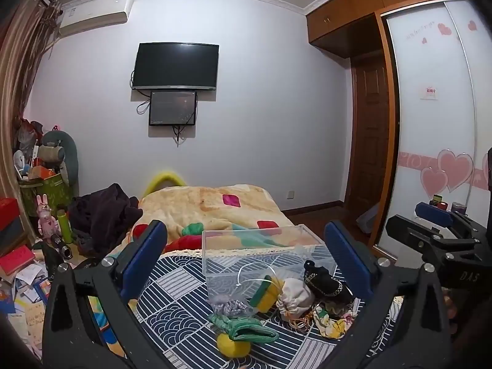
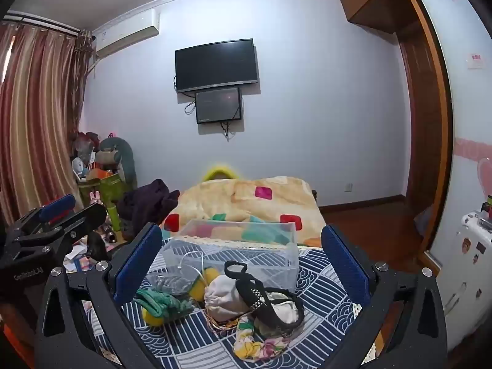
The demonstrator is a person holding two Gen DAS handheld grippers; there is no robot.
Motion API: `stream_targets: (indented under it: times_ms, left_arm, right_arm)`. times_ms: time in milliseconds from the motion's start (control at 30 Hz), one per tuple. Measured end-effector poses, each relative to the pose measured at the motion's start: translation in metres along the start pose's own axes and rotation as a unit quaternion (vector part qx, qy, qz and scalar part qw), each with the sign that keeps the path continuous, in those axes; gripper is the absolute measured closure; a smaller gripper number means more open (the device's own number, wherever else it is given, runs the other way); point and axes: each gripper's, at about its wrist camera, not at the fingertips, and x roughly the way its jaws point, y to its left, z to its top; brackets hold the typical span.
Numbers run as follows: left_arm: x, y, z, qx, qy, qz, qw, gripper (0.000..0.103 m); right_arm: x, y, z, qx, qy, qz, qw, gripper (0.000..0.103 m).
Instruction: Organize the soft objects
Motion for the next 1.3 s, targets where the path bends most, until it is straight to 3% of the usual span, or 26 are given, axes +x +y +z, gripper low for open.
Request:
stream_targets:
  times_ms: [1300]
  left_arm:
    - [0.0046,0.0024,-0.0001,-0.009,0.02,-0.012,0.9997,0.0]
  right_arm:
    - [0.0006,0.0029,-0.002,-0.008,0.002,0.003,1.0,0.0]
